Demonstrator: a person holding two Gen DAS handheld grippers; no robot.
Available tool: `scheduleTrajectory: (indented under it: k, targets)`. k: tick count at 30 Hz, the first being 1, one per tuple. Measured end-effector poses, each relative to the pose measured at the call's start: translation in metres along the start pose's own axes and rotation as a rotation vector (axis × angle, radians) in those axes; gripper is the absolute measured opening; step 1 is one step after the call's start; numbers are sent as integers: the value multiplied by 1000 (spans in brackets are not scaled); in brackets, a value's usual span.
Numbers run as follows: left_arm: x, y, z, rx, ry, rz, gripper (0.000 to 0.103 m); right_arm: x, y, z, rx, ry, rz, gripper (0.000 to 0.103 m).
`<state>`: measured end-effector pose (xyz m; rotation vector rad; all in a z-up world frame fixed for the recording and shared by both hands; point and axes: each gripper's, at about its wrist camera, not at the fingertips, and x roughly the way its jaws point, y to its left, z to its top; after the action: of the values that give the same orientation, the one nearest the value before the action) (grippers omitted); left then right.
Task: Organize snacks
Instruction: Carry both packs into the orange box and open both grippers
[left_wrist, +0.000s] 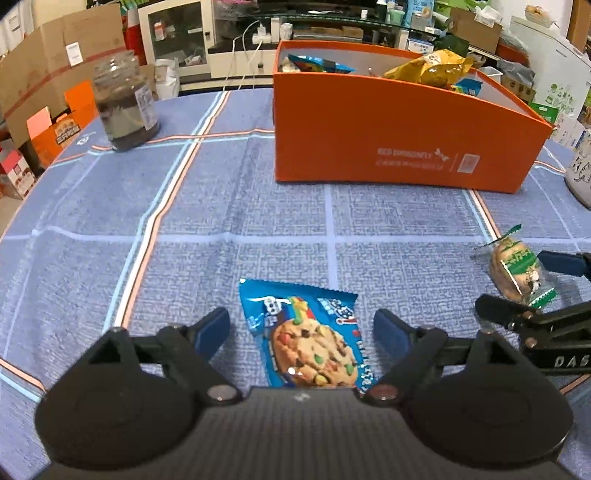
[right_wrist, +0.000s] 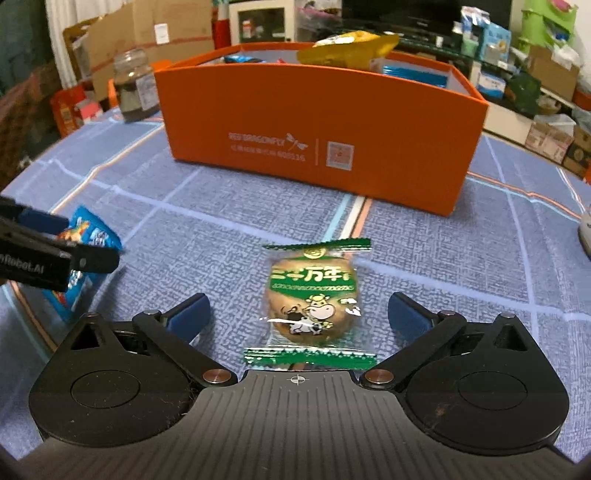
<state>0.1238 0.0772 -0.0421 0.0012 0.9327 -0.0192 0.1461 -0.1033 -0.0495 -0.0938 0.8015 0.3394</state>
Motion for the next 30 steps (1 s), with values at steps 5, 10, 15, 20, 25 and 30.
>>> scheduleTrajectory:
  k: [5, 10, 15, 20, 25, 30]
  targets:
    - [4, -8, -5, 19, 22, 6, 90, 1, 4, -4, -47, 3, -9, 93]
    - [-9, -11, -4, 32, 0, -40, 57, -10, -1, -6, -46, -39, 17, 39]
    - [-32, -5, 7, -37, -8, -134, 50, -30, -9, -8, 7, -57, 73, 38]
    - [-55, -3, 76, -99, -112, -205, 50, -71, -24, 23, 54, -205, 99, 38]
    - [-56, -16, 156, -87, -221, -205, 50, -66, -46, 99, 45, -306, 43, 38]
    - [-7, -31, 209, -70, -205, -164, 51, -20, -64, 159, 54, -301, -4, 38]
